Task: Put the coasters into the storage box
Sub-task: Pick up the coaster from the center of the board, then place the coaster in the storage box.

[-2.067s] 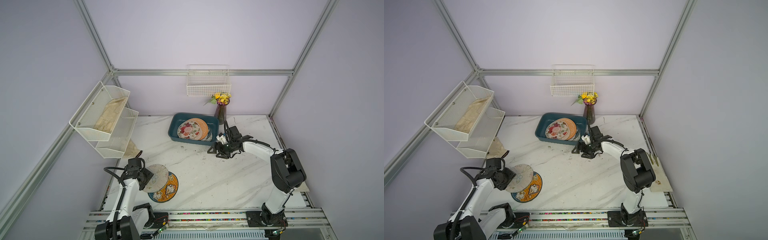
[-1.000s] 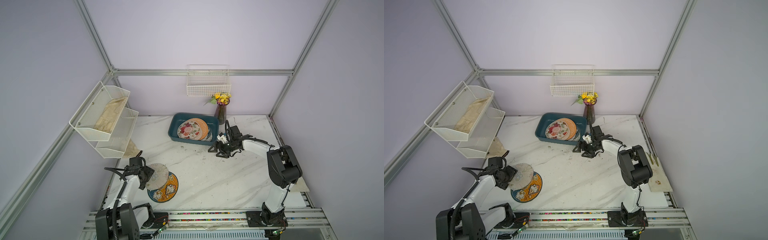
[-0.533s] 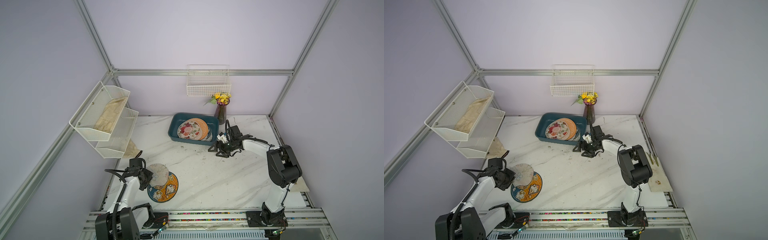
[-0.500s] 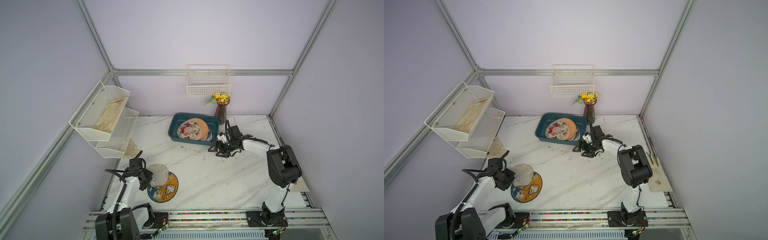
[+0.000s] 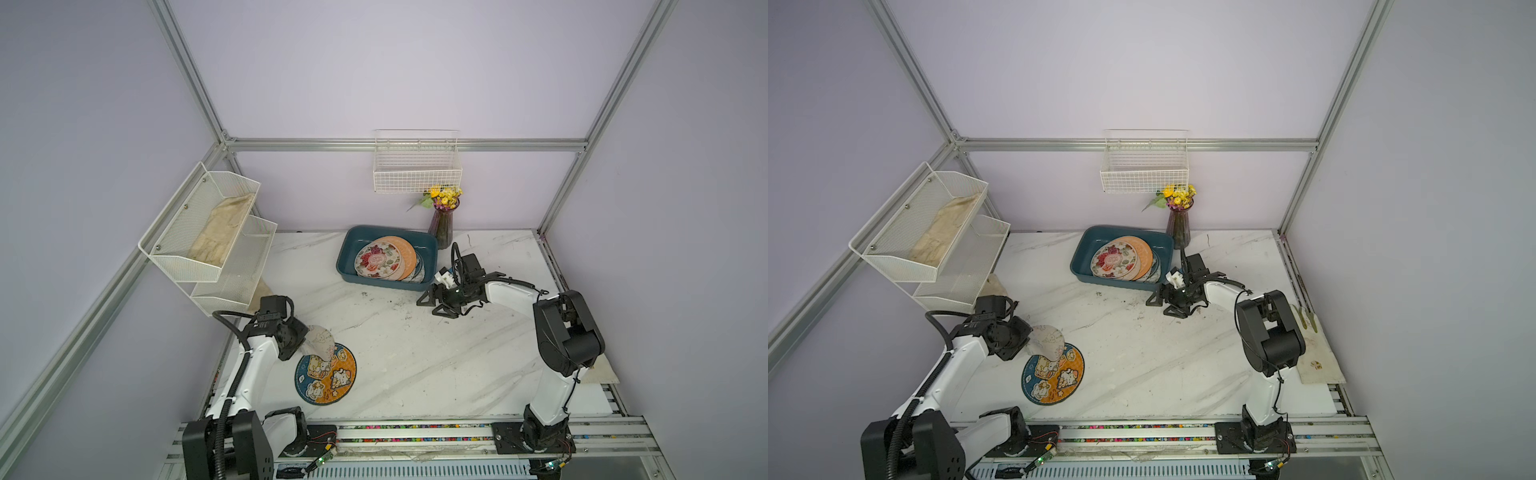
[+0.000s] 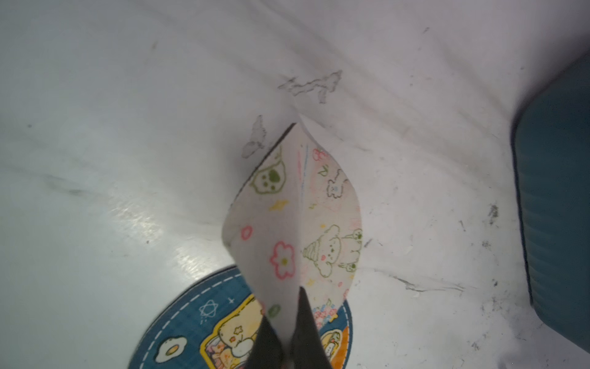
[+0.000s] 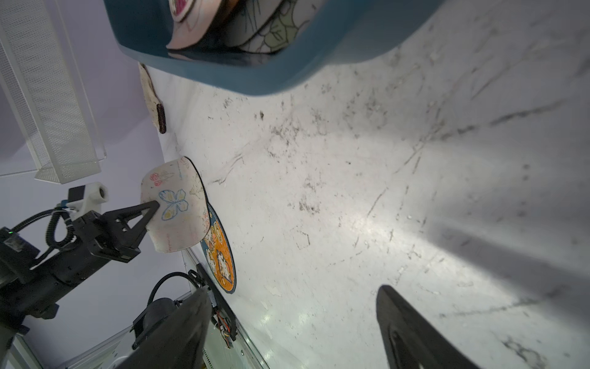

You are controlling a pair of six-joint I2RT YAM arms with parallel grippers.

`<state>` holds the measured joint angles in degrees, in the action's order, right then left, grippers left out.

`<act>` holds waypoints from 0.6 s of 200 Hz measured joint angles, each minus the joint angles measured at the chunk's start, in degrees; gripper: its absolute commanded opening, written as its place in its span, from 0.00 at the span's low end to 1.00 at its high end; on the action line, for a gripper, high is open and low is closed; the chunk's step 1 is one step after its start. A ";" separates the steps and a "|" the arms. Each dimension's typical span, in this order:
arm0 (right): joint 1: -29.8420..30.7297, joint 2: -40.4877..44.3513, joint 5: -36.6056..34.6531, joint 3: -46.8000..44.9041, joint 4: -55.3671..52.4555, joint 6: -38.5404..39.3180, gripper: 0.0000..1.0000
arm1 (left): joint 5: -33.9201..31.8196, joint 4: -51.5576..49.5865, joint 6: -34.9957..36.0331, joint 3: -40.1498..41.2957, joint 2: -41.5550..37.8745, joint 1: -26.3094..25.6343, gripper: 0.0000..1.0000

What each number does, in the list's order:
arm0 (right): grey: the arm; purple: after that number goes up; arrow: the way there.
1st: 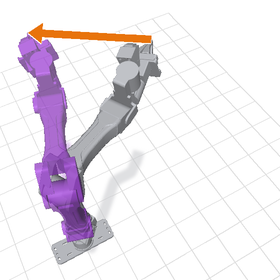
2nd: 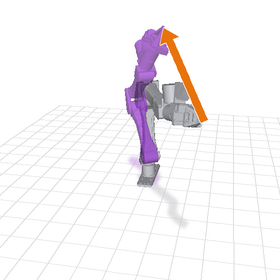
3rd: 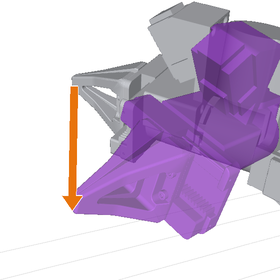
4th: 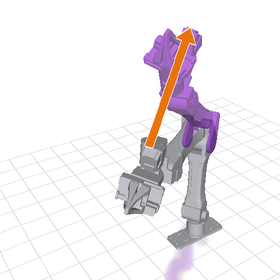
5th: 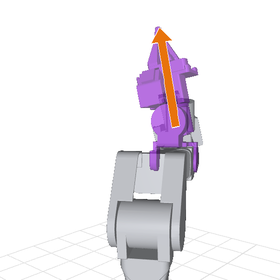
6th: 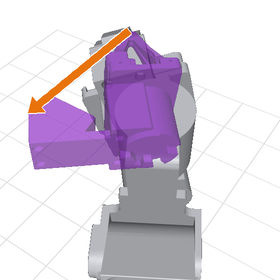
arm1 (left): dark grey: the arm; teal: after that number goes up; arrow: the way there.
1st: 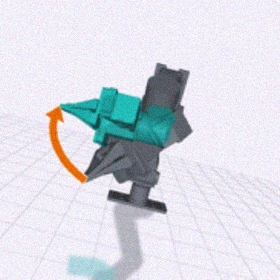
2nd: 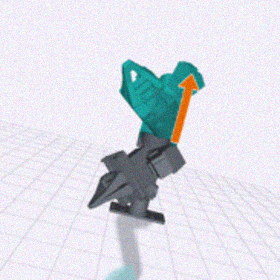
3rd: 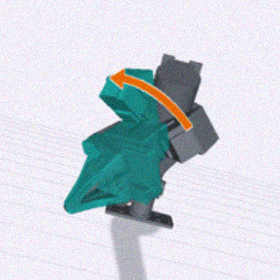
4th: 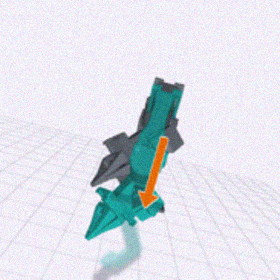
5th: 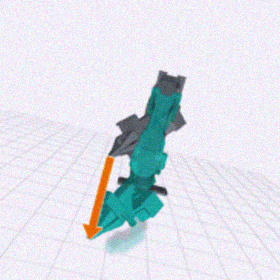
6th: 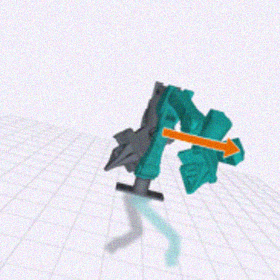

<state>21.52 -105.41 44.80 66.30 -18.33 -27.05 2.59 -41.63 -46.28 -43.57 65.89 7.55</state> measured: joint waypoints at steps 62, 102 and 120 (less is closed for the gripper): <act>0.00 3.82 -1.09 -5.20 1.51 -2.10 0.83 | 0.35 0.31 4.24 -20.15 12.20 -10.84 0.00; 0.00 6.64 -2.32 -7.43 2.32 -2.71 0.83 | 2.64 0.39 6.51 -34.67 22.18 -16.83 0.00; 0.00 7.85 -2.62 -8.41 2.47 -2.89 0.83 | 4.52 0.39 7.13 -41.03 27.02 -18.97 0.00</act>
<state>21.52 -97.56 42.17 57.89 -15.86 -29.93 7.11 -41.23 -39.16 -84.60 92.90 -11.42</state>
